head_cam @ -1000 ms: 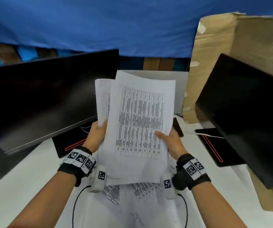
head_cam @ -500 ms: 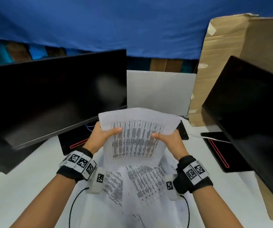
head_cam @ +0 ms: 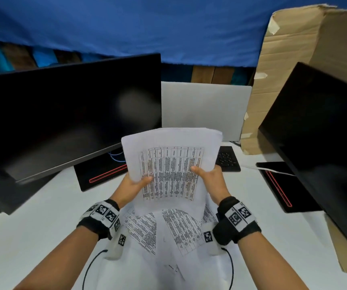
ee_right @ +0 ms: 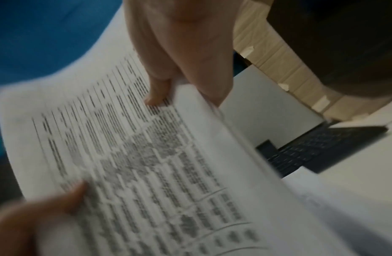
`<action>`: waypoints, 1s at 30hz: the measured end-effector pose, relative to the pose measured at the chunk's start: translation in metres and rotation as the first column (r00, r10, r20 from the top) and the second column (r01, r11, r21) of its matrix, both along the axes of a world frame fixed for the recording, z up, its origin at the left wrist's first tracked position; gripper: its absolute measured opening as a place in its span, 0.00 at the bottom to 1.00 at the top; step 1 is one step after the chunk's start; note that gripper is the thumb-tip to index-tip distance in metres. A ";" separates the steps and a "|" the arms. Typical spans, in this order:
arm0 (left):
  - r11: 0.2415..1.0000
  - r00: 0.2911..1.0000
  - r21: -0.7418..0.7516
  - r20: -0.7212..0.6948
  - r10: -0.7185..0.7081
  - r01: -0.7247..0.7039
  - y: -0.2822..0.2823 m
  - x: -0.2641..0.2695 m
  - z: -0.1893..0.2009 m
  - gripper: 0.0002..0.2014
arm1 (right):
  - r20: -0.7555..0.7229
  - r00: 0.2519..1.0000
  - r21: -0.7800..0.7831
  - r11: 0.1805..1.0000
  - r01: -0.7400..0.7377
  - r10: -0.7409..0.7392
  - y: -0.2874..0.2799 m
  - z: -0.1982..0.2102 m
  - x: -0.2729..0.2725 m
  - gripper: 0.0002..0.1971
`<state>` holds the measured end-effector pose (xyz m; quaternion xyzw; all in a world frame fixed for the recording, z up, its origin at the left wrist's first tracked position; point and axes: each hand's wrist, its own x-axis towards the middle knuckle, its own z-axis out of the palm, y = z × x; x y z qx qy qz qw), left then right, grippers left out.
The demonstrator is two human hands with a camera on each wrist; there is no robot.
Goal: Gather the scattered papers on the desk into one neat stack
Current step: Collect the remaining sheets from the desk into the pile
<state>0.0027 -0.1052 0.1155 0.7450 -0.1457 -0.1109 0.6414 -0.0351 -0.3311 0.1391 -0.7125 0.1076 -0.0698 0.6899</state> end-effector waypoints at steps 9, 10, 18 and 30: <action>0.932 0.937 0.104 -0.002 0.350 -0.347 0.069 0.014 -0.023 0.08 | -0.195 0.969 -0.482 0.875 0.043 -0.155 -0.071 -0.043 0.006 0.23; 0.918 0.923 0.123 -0.027 0.384 -0.378 0.080 0.012 -0.029 0.09 | -0.306 0.936 -0.527 0.850 -0.012 -0.176 -0.081 -0.056 0.001 0.27; 0.880 0.884 0.194 -0.093 0.457 -0.434 0.107 0.006 -0.042 0.06 | -0.689 0.659 -0.670 0.610 -0.423 -0.300 -0.053 -0.116 -0.010 0.63; 0.880 0.877 0.174 -0.123 0.465 -0.442 0.103 0.009 -0.039 0.05 | -0.767 0.641 -0.407 0.792 -0.455 -0.026 -0.044 -0.132 0.012 0.35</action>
